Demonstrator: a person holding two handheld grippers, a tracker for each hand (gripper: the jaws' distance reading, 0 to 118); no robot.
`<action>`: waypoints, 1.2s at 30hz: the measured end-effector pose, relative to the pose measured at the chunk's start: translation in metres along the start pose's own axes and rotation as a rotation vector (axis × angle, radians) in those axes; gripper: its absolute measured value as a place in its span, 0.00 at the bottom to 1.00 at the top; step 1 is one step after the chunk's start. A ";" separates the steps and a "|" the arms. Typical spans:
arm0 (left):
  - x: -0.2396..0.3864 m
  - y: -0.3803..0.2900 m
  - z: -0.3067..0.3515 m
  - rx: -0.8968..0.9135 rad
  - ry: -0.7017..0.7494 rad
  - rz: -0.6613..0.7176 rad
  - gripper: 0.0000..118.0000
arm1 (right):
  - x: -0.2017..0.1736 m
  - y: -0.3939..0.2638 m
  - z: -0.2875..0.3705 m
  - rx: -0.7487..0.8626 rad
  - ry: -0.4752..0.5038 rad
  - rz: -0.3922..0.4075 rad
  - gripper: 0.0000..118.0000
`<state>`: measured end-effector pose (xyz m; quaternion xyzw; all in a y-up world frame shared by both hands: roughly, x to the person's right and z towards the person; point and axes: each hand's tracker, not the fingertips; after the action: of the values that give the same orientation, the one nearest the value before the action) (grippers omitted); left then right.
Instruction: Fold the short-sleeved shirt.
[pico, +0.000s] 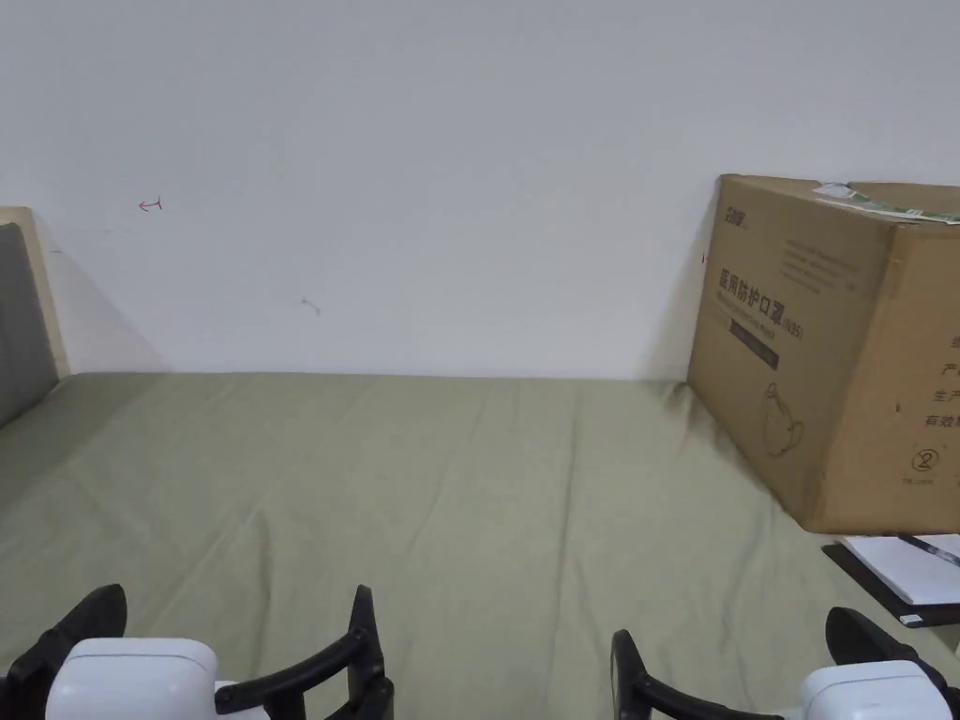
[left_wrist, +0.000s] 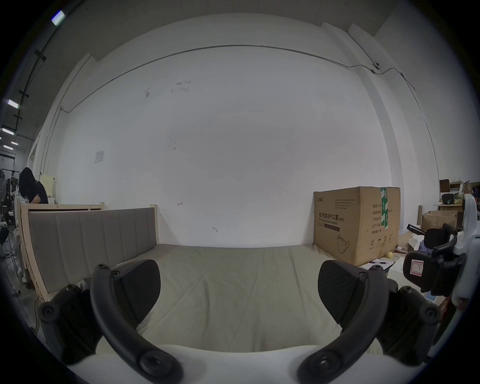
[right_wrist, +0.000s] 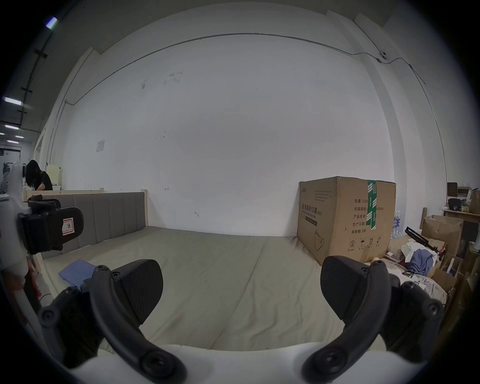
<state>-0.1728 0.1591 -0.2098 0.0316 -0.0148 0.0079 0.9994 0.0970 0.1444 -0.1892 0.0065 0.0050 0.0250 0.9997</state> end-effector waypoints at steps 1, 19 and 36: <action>0.000 0.000 -0.001 -0.007 -0.006 0.003 1.00 | 0.000 0.000 0.000 -0.005 0.001 -0.003 1.00; 0.003 -0.004 -0.011 -0.084 -0.054 0.054 1.00 | -0.006 0.000 -0.010 -0.050 0.012 0.007 1.00; 0.013 -0.005 -0.015 -0.176 0.010 0.017 1.00 | -0.012 -0.006 -0.016 -0.092 0.035 0.012 1.00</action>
<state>-0.1594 0.1554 -0.2246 -0.0566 -0.0106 0.0150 0.9982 0.0848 0.1375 -0.2053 -0.0400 0.0212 0.0313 0.9985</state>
